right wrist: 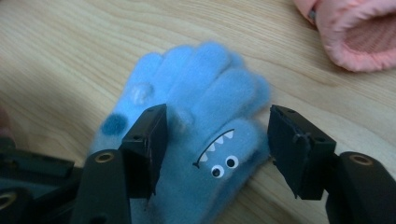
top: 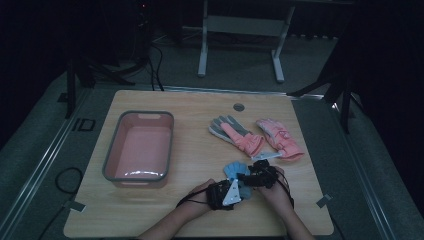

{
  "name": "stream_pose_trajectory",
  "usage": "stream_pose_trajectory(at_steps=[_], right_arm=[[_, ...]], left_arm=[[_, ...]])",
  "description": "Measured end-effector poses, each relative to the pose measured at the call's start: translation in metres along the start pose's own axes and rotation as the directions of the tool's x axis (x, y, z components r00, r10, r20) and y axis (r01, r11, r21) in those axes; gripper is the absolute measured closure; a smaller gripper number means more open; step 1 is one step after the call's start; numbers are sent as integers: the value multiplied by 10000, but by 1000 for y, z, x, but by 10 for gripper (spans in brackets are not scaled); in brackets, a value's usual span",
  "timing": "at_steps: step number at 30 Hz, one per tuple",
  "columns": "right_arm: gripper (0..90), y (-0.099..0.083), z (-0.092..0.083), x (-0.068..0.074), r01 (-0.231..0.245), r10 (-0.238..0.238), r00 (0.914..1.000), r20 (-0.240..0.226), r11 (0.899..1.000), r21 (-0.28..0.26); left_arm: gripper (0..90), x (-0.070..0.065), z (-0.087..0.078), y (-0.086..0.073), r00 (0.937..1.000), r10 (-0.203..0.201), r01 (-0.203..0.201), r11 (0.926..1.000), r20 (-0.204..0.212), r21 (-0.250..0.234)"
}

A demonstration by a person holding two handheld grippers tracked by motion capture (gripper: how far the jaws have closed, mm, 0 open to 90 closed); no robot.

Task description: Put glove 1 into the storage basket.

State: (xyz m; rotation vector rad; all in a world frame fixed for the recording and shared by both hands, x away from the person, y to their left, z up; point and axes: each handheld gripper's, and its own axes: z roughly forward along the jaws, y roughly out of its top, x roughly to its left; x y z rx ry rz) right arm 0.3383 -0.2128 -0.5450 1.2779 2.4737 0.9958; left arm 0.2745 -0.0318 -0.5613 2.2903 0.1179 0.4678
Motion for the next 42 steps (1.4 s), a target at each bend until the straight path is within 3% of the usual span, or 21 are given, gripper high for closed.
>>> stream_pose_trajectory(at_steps=[5, 10, 13, 20, 31, 42], right_arm=[[676, 1, 1, 3, -52, 57, 9978, -656, 10000, 66], [785, 4, 3, 4, -41, 59, 9959, -904, 9998, 199], [810, 5, 3, 3, -145, 162, 9940, -1081, 9998, 163], [828, 10, 0, 4, -204, 202, 9909, -1330, 9998, -2], [834, 33, -13, 9, -236, 126, 9856, -1687, 9977, -634], [836, 51, -14, 19, -214, 28, 9800, -1990, 9955, -918]], left_arm=[[672, 2, 1, 2, 9995, -304, 304, 9995, 5, 79], [738, 7, -1, 1, 9954, -925, 926, 9957, 235, -48], [755, 11, -3, 2, 9923, -1164, 1164, 9932, 429, 22], [772, 15, -11, 5, 9933, -1086, 1074, 9937, 403, 305], [774, 29, -36, 16, 9951, -985, 980, 9945, 108, 367], [774, 41, -59, 17, 9953, -965, 970, 9941, -118, 489]])
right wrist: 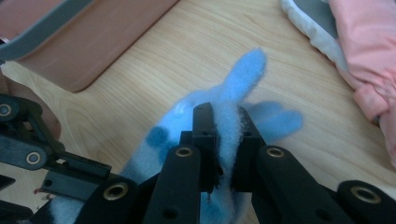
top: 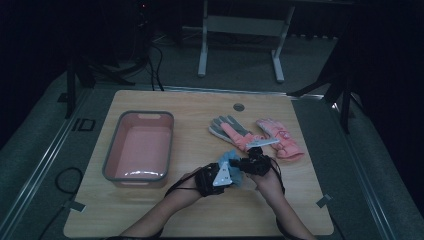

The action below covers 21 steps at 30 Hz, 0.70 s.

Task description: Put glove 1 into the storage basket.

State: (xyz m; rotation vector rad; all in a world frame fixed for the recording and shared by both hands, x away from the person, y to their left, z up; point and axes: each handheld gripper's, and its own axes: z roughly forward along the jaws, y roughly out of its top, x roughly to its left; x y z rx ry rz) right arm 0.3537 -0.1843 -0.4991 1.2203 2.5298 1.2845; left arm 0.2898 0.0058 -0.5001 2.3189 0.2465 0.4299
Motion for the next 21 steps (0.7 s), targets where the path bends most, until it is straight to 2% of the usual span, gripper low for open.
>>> stream_pose_trajectory(at_steps=[10, 21], right_arm=[[836, 22, 0, 12, 287, -288, 9996, -36, 9995, -139], [836, 53, 5, 26, 558, -562, 9984, -87, 9976, -404]], left_arm=[[774, 13, -21, 1, 9997, -190, 189, 9998, -126, -62], [774, 32, -47, 4, 9986, -135, 141, 9998, -513, 122]])
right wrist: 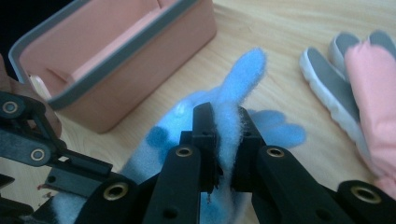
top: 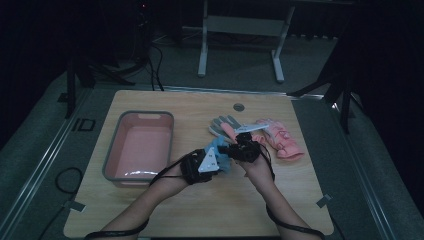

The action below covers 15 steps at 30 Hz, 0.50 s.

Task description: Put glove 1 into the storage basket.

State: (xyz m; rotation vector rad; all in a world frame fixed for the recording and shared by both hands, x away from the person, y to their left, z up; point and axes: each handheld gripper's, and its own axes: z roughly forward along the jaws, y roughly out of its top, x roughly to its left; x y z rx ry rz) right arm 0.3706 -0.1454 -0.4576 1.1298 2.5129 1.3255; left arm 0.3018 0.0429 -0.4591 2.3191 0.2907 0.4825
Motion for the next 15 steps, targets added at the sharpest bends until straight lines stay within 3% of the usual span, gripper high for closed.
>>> stream_pose_trajectory(at_steps=[15], right_arm=[[835, 42, 19, 20, 419, -421, 9987, -294, 9991, -96]], left_arm=[[774, 25, -33, -11, 9979, -319, 324, 9994, -558, 73]])
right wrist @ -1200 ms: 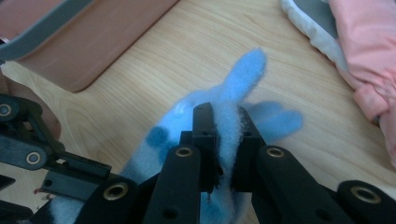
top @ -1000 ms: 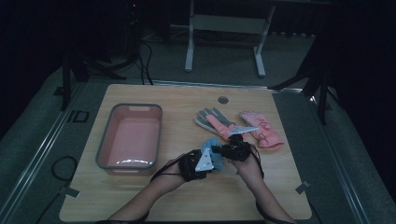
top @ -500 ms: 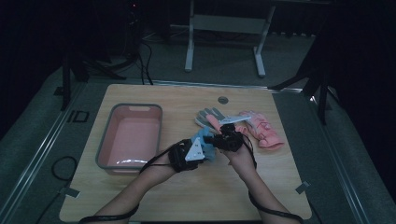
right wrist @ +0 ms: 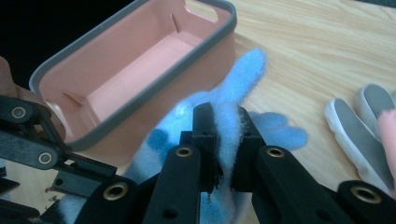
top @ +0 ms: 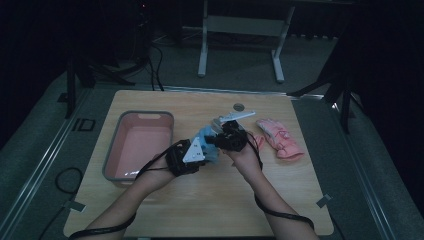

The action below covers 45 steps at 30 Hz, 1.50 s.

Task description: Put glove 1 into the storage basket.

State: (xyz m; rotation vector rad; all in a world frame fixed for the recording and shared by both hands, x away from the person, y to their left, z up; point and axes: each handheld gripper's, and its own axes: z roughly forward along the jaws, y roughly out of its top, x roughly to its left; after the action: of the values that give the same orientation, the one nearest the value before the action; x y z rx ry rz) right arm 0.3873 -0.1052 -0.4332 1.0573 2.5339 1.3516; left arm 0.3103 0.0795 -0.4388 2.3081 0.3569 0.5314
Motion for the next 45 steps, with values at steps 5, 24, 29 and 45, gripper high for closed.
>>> stream_pose_trajectory(at_steps=[5, 24, 29, 45], right_arm=[[835, 14, 9, 6, 82, -81, 9998, -157, 10000, 41], [836, 62, 69, 49, 662, -652, 9949, -767, 9978, 104], [836, 68, 90, 62, 746, -724, 9921, -1025, 9970, 181], [836, 70, 146, 82, 786, -675, 9872, -1442, 9942, 730]], left_arm=[[773, 9, -10, -5, 9998, -80, 81, 9999, -199, 87], [774, 40, -60, -52, 9916, -740, 788, 9960, -1062, 423], [774, 46, -74, -70, 9885, -937, 1011, 9932, -1187, 583], [773, 65, -77, -116, 9847, -1595, 1678, 9762, -696, 1373]])
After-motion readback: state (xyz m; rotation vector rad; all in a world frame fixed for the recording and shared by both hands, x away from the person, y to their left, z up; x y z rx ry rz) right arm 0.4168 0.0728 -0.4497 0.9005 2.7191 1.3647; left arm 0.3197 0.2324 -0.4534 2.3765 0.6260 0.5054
